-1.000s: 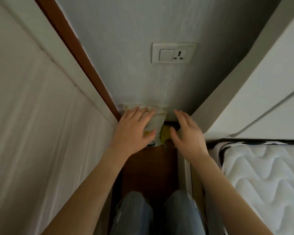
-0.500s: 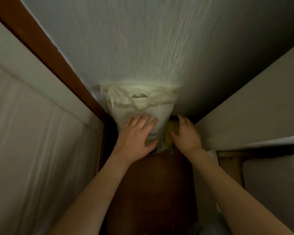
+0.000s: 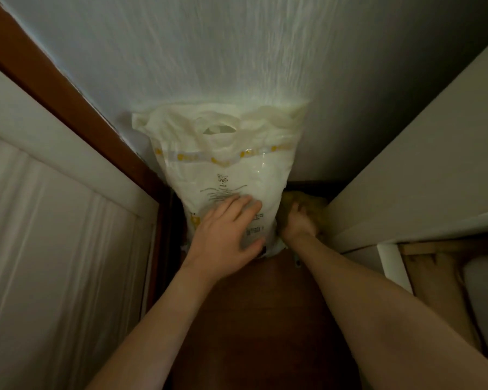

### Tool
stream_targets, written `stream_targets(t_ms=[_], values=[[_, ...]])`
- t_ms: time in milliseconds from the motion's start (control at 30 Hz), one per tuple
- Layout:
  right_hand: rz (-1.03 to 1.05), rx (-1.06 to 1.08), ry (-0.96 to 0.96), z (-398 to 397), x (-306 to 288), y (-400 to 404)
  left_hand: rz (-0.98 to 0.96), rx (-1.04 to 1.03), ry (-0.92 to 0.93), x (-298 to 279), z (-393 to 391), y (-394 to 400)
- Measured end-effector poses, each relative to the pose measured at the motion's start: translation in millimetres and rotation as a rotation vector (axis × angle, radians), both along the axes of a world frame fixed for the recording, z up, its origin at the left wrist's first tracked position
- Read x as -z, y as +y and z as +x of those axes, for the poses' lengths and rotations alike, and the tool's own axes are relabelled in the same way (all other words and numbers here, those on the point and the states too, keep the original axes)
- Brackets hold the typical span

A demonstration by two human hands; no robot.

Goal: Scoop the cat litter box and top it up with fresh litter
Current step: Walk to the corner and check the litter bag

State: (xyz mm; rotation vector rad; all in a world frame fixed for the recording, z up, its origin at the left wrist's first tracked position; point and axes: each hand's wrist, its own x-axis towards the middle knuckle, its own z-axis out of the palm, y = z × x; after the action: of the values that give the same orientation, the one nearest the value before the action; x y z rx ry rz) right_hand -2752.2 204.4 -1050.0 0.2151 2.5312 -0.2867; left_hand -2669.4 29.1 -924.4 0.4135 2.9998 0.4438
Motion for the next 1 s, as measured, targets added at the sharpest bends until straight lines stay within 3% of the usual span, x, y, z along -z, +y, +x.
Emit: stream_targets(t_ms=[233,500,867,1000], values=[[0.081,0.028,-0.022,-7.3,38.0,7.1,0.002,0.008,0.085,9.9,-0.3,7.9],[-0.149,0.184,0.018,-4.3,42.0,16.2,0.024,0.028,0.167,2.7,-0.4,13.1],[0.009,-0.058,-0.073,-19.4,29.4,3.0,0.028,0.096,0.238,-1.1,4.6,16.9],[-0.113,0.018,-0.017,-12.7,35.3,8.7,0.017,0.107,0.220,-2.7,5.7,18.8]])
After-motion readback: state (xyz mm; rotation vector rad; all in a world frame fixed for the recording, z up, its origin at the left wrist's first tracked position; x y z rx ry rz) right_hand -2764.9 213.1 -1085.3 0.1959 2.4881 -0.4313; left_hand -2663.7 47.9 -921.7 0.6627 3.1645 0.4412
